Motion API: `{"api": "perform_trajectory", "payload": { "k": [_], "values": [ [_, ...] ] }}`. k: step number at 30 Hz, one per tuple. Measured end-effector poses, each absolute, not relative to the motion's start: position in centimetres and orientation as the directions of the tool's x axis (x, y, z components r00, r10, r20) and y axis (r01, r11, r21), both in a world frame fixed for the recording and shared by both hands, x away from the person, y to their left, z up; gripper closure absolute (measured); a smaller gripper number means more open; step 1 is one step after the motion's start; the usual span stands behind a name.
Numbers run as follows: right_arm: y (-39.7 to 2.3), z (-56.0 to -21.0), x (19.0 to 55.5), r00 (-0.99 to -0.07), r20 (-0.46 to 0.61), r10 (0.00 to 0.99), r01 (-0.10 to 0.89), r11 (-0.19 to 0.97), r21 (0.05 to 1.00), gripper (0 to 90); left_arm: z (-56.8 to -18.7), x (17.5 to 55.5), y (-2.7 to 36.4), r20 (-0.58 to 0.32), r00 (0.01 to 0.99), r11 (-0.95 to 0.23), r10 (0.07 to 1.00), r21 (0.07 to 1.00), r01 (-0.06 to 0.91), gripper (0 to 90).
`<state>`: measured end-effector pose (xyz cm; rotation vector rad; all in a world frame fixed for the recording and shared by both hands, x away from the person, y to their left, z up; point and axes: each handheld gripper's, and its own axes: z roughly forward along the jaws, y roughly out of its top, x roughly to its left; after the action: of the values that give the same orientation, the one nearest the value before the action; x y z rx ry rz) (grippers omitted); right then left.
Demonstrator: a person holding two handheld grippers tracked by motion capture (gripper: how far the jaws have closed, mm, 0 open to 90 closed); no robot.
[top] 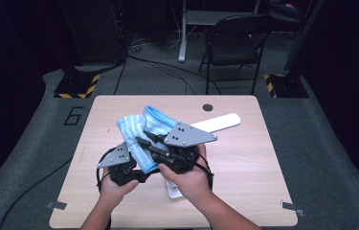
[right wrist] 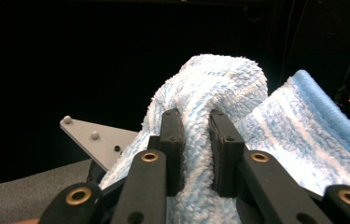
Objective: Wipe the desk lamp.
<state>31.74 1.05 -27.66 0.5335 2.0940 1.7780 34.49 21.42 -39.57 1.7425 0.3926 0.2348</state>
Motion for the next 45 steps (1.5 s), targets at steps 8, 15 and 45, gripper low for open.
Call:
{"api": "perform_trajectory", "payload": {
  "k": [8,15,45],
  "values": [
    [-1.4,-27.5,32.6,-0.847,-0.007,0.532,0.08,0.139,0.987,77.6,-39.6,34.5,21.6,-0.055,0.922,-0.178,0.384,0.975,0.133,52.6],
    [-5.5,-27.6,33.5,-0.802,0.009,0.598,0.086,0.1,0.991,77.6,-39.6,34.6,21.5,-0.051,0.925,-0.177,0.377,0.976,0.126,52.6],
    [-16.8,-28.6,35.0,-0.585,0.158,0.795,0.148,-0.087,0.985,77.5,-39.7,34.7,21.6,-0.06,0.927,-0.171,0.37,0.977,0.131,52.4]
  ]
}}
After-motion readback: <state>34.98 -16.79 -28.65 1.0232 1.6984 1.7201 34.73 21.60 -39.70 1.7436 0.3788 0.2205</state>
